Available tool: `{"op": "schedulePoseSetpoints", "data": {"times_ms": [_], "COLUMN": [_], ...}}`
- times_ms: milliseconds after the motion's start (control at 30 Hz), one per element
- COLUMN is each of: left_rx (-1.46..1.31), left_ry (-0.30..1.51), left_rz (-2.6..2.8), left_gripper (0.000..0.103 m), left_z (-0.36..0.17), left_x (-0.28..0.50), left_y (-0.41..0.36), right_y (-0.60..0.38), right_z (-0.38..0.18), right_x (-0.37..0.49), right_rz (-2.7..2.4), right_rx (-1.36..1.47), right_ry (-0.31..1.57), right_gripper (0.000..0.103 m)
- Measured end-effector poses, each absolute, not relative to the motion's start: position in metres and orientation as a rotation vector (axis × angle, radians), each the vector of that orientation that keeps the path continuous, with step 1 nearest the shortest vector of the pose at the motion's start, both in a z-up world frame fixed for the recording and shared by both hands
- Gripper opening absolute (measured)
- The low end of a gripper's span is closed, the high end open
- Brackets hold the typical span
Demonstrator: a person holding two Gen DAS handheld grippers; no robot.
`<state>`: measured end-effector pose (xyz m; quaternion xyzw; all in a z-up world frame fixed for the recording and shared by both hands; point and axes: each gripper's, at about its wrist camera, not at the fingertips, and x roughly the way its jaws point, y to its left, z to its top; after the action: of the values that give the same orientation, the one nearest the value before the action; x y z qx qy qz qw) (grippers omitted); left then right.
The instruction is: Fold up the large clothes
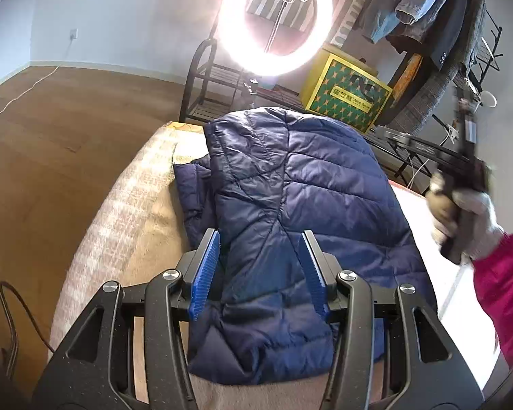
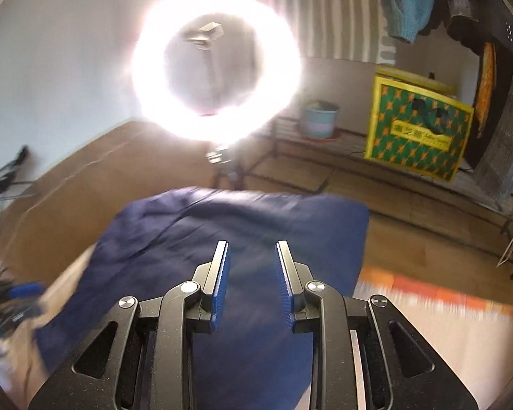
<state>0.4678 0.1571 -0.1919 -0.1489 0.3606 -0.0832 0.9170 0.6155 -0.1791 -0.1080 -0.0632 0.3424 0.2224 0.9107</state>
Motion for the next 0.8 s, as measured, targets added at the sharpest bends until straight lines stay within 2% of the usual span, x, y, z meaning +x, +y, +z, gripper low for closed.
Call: {"op": "schedulePoseSetpoints", "data": {"times_ms": [300, 400, 500, 533, 567, 600, 667, 700, 733, 800], "left_rx": [-0.309, -0.329, -0.41, -0.461, -0.499, -0.55, -0.668, -0.728, -0.799, -0.898], "left_ry": [0.856, 0.869, 0.868, 0.861, 0.86, 0.857, 0.856, 0.874, 0.887, 0.909], "left_rz": [-0.171, -0.182, -0.229, -0.263, -0.281, -0.29, -0.338, -0.355, -0.355, -0.387], "left_gripper": [0.049, 0.049, 0.05, 0.054, 0.067, 0.075, 0.077, 0.077, 0.077, 0.077], "left_z": [-0.237, -0.241, -0.234, -0.231, -0.23, -0.229, -0.232, -0.237, -0.244, -0.258], "left_x": [0.481, 0.483, 0.493, 0.499, 0.504, 0.51, 0.527, 0.536, 0.543, 0.557], "left_y": [0.163, 0.165, 0.178, 0.187, 0.195, 0.205, 0.227, 0.237, 0.247, 0.258], "right_y": [-0.163, -0.159, -0.154, -0.156, -0.162, -0.172, -0.189, -0.201, -0.214, -0.235], "right_z": [-0.171, -0.182, -0.176, -0.172, -0.167, -0.159, -0.152, -0.148, -0.145, -0.147], "right_x": [0.674, 0.677, 0.674, 0.673, 0.67, 0.666, 0.657, 0.651, 0.643, 0.632], "right_rz": [0.401, 0.405, 0.391, 0.398, 0.413, 0.432, 0.46, 0.475, 0.491, 0.527], "right_rx": [-0.143, -0.158, -0.204, -0.194, -0.167, -0.115, -0.031, 0.022, 0.08, 0.165], "right_ry": [0.902, 0.952, 0.941, 0.933, 0.925, 0.92, 0.915, 0.909, 0.909, 0.938], "right_gripper": [0.027, 0.032, 0.033, 0.033, 0.033, 0.035, 0.047, 0.06, 0.068, 0.07]}}
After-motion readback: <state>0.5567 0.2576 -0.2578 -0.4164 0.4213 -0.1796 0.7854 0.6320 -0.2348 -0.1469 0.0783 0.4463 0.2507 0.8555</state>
